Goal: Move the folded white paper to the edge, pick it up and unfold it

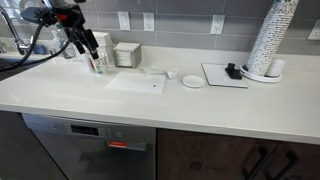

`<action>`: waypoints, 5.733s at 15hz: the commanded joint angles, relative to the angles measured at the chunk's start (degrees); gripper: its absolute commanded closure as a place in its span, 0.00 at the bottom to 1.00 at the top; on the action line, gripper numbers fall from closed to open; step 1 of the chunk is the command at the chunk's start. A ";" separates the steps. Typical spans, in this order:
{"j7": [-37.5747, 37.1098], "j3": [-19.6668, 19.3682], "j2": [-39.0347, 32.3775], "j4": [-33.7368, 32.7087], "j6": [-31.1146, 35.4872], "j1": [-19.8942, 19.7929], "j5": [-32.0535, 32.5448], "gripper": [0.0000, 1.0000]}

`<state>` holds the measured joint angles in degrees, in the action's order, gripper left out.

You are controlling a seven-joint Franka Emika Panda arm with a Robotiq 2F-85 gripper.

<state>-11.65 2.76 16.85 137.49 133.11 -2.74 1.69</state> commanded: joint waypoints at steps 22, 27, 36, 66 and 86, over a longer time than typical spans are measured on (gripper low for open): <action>6.79 -7.43 -23.13 -9.06 20.20 -1.10 8.51 1.00; 16.97 -6.44 -26.95 -10.45 21.74 -1.35 8.73 1.00; 39.42 1.06 -36.52 -15.19 32.51 -9.84 -6.96 1.00; 83.89 -6.90 -34.11 -14.42 3.16 -21.61 -15.88 1.00; 74.84 -10.73 -17.26 -4.76 -4.78 -16.21 -22.89 0.00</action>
<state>65.81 -5.49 -4.78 129.90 132.99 -20.25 -16.43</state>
